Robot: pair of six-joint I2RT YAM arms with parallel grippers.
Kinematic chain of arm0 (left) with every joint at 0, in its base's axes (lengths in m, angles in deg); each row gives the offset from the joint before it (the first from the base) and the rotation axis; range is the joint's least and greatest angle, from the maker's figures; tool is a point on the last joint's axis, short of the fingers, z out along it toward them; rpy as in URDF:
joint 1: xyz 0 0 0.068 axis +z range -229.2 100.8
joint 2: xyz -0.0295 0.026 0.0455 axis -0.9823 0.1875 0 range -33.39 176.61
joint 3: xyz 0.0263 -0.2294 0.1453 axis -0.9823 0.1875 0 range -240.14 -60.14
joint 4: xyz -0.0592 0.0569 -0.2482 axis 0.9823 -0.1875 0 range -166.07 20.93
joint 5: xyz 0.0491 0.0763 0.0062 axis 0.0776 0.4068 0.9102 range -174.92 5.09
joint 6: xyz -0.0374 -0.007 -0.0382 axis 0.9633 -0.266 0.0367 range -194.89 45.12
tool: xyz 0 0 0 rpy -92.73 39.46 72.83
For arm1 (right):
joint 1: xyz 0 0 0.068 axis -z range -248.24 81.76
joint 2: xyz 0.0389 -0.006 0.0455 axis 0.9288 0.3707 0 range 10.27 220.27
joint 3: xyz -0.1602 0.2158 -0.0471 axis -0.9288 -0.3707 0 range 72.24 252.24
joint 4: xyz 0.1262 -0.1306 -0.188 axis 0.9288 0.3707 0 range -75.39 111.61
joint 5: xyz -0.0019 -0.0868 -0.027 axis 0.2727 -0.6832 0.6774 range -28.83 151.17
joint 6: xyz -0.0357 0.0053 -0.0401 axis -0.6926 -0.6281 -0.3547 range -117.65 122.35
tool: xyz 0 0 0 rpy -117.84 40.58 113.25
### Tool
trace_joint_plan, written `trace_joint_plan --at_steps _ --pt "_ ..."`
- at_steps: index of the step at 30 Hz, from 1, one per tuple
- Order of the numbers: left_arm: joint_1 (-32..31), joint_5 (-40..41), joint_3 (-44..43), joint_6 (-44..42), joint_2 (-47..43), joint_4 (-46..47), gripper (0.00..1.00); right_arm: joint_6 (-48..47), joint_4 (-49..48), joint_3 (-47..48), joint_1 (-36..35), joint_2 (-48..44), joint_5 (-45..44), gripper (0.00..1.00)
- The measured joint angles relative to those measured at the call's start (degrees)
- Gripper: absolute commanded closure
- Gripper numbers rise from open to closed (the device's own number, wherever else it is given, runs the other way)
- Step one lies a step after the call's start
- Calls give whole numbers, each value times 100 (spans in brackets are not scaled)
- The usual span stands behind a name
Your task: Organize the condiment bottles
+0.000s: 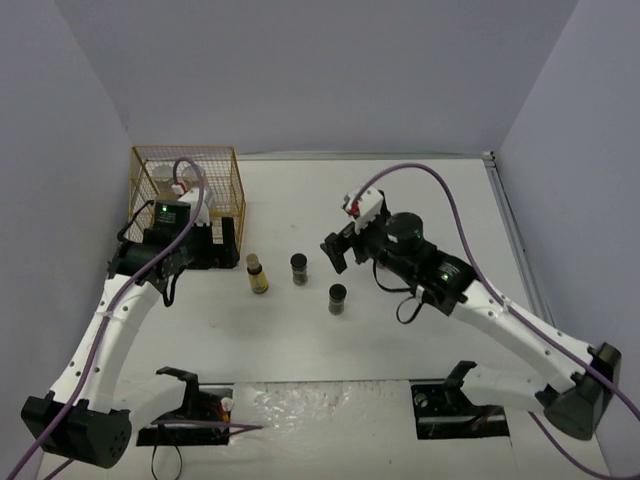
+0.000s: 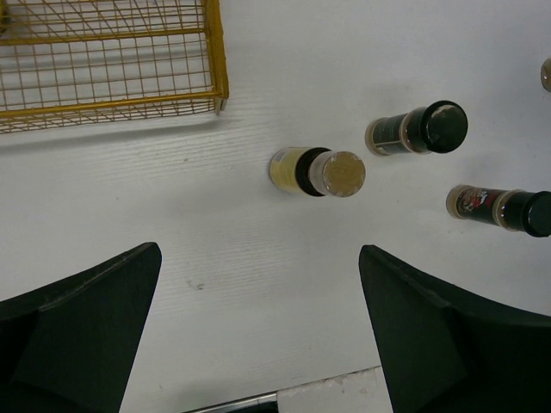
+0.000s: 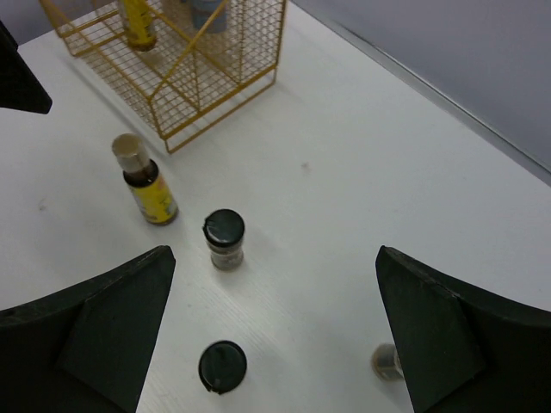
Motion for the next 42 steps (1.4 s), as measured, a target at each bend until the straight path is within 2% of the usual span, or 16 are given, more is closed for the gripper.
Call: trace_joint_plan --at_steps 8,12,23,33,42 --pt "-883 432 -403 181 1027 242 3 446 286 -969 25 -1330 -1055 0" --pt "-1054 612 -416 246 1459 324 5 623 387 -1231 27 -1648 -1303 0" --pt "-1355 787 -419 383 2411 361 19 703 398 -1292 27 -1769 -1538 0" --pt "-1435 900 -390 544 2573 465 29 703 398 -1294 27 -1771 -1611 0" --pt "-1433 1128 -286 567 2622 533 43 706 398 -1294 27 -1767 -1616 0"
